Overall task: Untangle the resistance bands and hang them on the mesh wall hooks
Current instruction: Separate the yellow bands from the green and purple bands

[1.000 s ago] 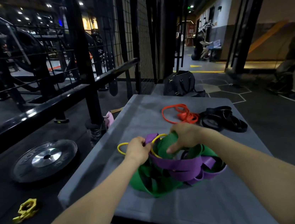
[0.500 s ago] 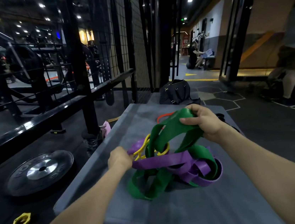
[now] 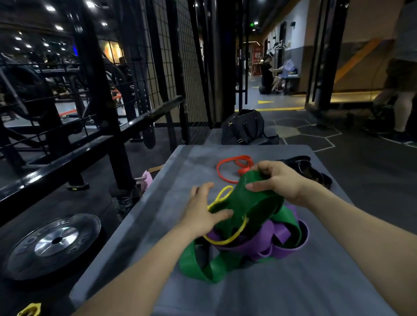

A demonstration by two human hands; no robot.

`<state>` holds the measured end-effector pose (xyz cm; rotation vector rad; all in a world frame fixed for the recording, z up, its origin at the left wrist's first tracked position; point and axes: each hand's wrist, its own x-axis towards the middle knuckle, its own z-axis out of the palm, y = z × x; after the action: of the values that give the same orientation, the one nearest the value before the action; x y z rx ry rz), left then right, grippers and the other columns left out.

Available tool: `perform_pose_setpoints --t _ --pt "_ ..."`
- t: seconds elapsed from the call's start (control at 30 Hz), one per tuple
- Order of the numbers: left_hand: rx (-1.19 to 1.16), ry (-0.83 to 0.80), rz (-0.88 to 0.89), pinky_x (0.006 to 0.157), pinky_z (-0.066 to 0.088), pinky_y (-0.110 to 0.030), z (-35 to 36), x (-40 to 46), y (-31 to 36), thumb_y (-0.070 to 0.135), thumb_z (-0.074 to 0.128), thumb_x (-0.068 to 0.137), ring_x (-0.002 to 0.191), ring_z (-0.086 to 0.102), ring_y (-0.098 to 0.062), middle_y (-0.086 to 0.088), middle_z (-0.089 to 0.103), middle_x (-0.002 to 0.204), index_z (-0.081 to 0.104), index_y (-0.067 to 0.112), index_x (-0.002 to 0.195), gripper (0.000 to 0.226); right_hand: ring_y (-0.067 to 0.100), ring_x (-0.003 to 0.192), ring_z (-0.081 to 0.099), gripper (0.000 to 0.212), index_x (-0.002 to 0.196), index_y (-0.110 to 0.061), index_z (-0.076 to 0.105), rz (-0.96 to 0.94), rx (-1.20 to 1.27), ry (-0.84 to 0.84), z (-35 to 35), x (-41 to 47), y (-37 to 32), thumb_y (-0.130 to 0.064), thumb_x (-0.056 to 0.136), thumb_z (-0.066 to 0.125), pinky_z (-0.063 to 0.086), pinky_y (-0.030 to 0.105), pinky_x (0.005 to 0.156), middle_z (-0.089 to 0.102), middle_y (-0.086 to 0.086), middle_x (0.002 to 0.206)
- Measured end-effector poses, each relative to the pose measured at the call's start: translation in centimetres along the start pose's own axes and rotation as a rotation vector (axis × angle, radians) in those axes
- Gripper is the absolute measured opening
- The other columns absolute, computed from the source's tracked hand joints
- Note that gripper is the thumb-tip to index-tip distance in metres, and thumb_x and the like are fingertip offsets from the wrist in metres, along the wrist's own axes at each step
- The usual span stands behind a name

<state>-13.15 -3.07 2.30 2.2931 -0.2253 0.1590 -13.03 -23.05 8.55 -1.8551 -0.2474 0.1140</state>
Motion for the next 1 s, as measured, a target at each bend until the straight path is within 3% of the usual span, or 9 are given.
perform_pose_setpoints --t 0.13,0.3,0.43,0.53,0.6,0.7,0.77,0.9,1.0 --pt "-0.012 -0.221 0.031 0.11 0.032 -0.028 0.4 0.4 -0.3 0.04 0.069 0.079 0.132 0.04 -0.019 -0.003 0.043 0.141 0.038 0.017 0.139 0.071 0.028 0.077 0.061 0.031 0.107 0.01 0.056 -0.023 0.022 0.0 -0.9 0.0 -0.1 0.008 0.078 0.066 0.057 0.026 0.064 0.061 0.02 0.092" --pt "0.236 -0.272 0.042 0.11 0.032 -0.038 0.9 0.6 -0.7 0.053 0.08 0.06 0.126 0.037 -0.023 -0.002 0.043 0.131 0.04 0.023 0.136 0.091 0.023 0.071 0.062 0.019 0.091 -0.007 0.06 -0.025 0.008 0.001 -1.7 -0.1 0.7 0.006 0.079 0.067 0.056 0.026 0.064 0.063 0.011 0.082" --pt "0.219 -0.176 0.055 0.092 0.04 -0.034 1.2 0.5 0.0 0.047 0.078 0.066 0.107 0.045 -0.025 -0.002 0.044 0.098 0.061 0.01 0.105 0.056 0.023 0.073 0.063 0.02 0.097 -0.004 0.061 -0.039 0.022 0.008 -1.5 0.1 0.9 0.005 0.079 0.066 0.057 0.027 0.066 0.064 0.011 0.082" --pt "0.065 -0.097 0.011 0.063 0.042 -0.024 0.7 0.7 0.4 0.037 0.081 0.066 0.083 0.057 -0.022 -0.002 0.055 0.081 0.059 0.017 0.073 0.031 0.022 0.077 0.066 0.024 0.103 -0.003 0.062 -0.015 -0.05 0.032 -1.7 0.0 0.7 -0.001 0.08 0.068 0.058 0.028 0.071 0.067 0.011 0.088" --pt "0.03 -0.057 0.008 0.055 0.038 -0.024 0.0 1.4 0.6 0.034 0.082 0.065 0.071 0.057 -0.021 -0.001 0.057 0.071 0.055 0.02 0.062 0.031 0.02 0.081 0.066 0.024 0.105 -0.007 0.064 -0.025 -0.123 0.049 -1.8 0.0 0.6 -0.007 0.082 0.069 0.057 0.024 0.073 0.069 0.011 0.095" --pt "0.006 -0.032 -0.012 0.048 0.032 -0.026 -1.6 2.4 1.9 0.033 0.081 0.068 0.054 0.05 -0.012 0.003 0.054 0.059 0.054 0.017 0.059 0.032 0.016 0.091 0.063 0.03 0.115 -0.005 0.063 -0.097 -0.141 0.135 -1.3 0.4 0.0 -0.011 0.085 0.066 0.053 0.015 0.076 0.067 0.011 0.106" --pt "0.0 -0.046 -0.015 0.046 0.028 -0.025 -2.7 3.2 3.1 0.031 0.079 0.069 0.049 0.043 -0.008 0.006 0.049 0.053 0.051 0.02 0.055 0.034 0.014 0.092 0.059 0.03 0.115 -0.001 0.063 -0.168 -0.157 0.247 -1.0 0.7 -0.8 -0.01 0.087 0.063 0.053 0.017 0.079 0.067 0.009 0.104" --pt "-0.015 -0.037 -0.02 0.052 0.037 -0.021 -4.8 4.2 4.7 0.03 0.077 0.072 0.064 0.055 -0.013 -0.001 0.062 0.07 0.067 0.008 0.075 0.025 0.01 0.066 0.052 0.011 0.086 -0.006 0.066 -0.303 -0.31 0.42 -0.9 0.6 -2.2 -0.017 0.086 0.066 0.044 0.019 0.062 0.059 -0.001 0.072" --pt "-0.029 0.025 -0.059 0.059 0.042 -0.027 -5.7 4.9 4.6 0.037 0.078 0.07 0.072 0.058 -0.019 -0.01 0.065 0.081 0.065 -0.001 0.085 0.042 0.011 0.063 0.052 0.007 0.082 -0.01 0.064 -0.329 -0.356 0.37 -0.4 -0.1 -2.2 -0.014 0.083 0.069 0.042 0.008 0.053 0.06 0.004 0.073"
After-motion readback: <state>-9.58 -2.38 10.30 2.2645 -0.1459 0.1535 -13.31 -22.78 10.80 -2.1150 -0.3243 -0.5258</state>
